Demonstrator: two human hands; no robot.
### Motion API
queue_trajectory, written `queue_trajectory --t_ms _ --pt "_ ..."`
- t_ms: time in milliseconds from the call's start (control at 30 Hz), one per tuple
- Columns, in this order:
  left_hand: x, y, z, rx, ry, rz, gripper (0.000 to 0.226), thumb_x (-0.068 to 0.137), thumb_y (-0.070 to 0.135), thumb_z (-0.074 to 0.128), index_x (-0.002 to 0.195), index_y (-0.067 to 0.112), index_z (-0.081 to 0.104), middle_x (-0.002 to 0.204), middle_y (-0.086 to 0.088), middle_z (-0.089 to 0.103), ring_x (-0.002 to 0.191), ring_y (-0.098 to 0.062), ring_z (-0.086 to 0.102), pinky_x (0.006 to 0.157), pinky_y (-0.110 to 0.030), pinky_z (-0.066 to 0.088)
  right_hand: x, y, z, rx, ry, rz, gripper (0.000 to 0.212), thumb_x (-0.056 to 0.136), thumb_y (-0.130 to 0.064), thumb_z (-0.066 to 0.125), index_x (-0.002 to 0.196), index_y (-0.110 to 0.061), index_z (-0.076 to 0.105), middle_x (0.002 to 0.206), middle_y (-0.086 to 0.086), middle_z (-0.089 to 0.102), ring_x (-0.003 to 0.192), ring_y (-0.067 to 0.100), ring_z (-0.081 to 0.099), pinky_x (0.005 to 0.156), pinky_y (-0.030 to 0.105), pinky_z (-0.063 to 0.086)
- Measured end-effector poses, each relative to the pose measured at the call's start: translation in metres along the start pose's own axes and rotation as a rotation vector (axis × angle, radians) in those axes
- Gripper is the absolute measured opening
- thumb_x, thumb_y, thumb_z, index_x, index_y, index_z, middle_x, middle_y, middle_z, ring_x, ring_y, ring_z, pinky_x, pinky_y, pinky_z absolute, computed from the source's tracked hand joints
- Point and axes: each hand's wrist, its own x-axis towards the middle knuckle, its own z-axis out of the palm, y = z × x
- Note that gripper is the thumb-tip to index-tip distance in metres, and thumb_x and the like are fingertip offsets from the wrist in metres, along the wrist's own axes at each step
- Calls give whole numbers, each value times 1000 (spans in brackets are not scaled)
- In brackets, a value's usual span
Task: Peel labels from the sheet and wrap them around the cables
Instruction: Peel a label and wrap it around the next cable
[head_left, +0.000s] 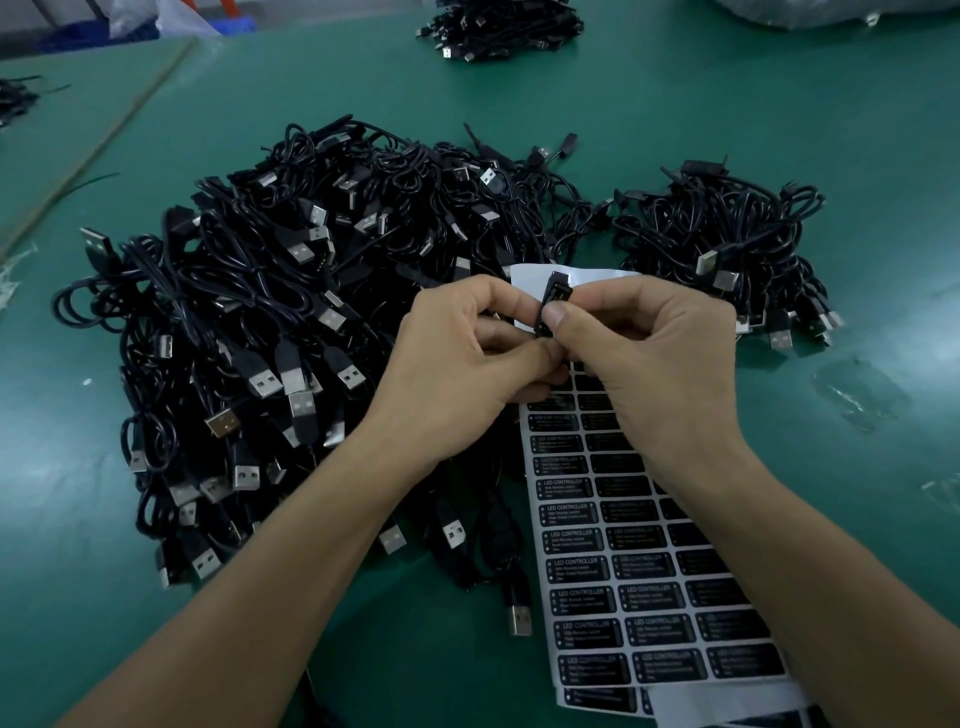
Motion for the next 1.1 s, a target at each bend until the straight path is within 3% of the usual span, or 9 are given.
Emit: queue_trajectory --t_ms 333,500,600,833,933,1100 --pt "0 -1 0 25 0 16 13 88 7 76 93 12 66 76 -7 77 74 -20 77 63 -25 59 -1 -1 0 18 11 10 16 79 -14 85 78 -23 71 73 -5 74 67 7 71 63 19 53" --pt "0 -1 0 38 8 21 14 87 6 77 93 10 64 75 -7 77 73 -20 77 62 -26 59 -1 0 -2 16 28 64 36 75 -22 87 96 -25 58 75 -5 76 70 14 74 68 33 59" --pt "0 -1 0 36 10 17 14 87 5 77 93 9 64 75 -7 77 73 -21 77 62 -26 59 0 2 -2 8 29 75 36 73 -24 88 96 -24 59 75 -5 76 69 15 74 69 37 60" --pt "1 0 -1 36 -6 11 14 87 4 76 93 11 66 77 -7 77 75 -21 77 63 -25 59 2 5 0 76 -41 86 17 83 -15 81 98 -16 72 75 -2 75 67 8 71 61 17 53" --pt "1 0 -1 46 -8 10 13 87 4 76 92 10 66 77 -6 77 75 -21 77 64 -26 60 0 4 1 103 -72 54 6 87 -15 77 87 -11 73 64 -5 70 58 3 64 55 14 49" --pt "0 0 -1 50 -9 -3 13 86 10 78 91 6 67 77 -9 77 72 -22 76 63 -28 61 2 3 0 38 -64 10 24 88 -24 77 66 -22 69 61 -3 65 56 7 55 56 24 47"
